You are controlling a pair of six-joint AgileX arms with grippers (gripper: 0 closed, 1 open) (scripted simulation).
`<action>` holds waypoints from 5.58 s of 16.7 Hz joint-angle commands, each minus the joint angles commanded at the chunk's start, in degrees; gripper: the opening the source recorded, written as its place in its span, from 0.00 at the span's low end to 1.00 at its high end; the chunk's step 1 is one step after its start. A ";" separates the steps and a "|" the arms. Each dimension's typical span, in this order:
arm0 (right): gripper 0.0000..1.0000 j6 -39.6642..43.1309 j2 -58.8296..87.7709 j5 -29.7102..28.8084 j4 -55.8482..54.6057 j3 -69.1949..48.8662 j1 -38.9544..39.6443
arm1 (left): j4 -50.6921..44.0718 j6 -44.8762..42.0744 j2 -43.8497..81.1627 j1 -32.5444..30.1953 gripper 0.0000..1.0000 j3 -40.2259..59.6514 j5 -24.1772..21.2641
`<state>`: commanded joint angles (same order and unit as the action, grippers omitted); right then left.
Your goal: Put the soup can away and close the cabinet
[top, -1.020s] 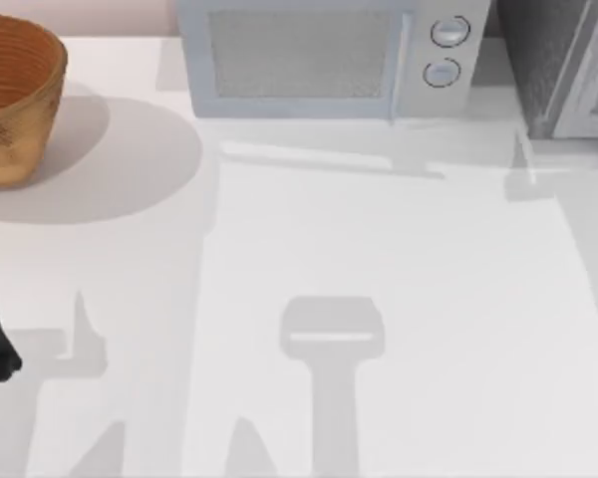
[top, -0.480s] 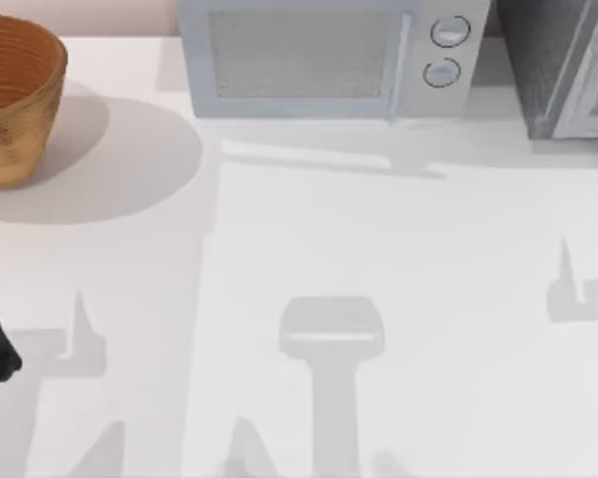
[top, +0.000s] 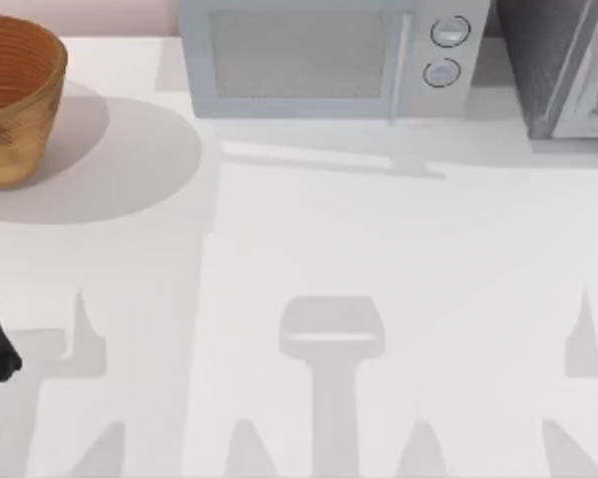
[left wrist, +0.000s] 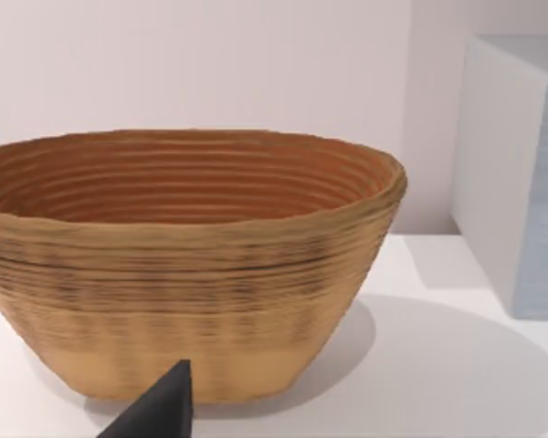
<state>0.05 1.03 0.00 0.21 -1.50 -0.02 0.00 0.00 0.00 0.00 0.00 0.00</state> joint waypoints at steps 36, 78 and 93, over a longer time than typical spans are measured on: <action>1.00 -1.64 82.13 53.89 -63.79 -17.65 -54.58 | 0.00 0.00 0.00 0.00 1.00 0.00 0.00; 1.00 -1.43 75.83 59.19 21.75 -98.14 -59.63 | 0.00 0.00 0.00 0.00 1.00 0.00 0.00; 1.00 -1.25 76.80 41.59 23.32 -99.10 -40.79 | 0.00 0.00 0.00 0.00 1.00 0.00 0.00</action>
<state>-1.20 77.83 41.59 23.54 -100.60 -40.82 0.00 0.00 0.00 0.00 0.00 0.00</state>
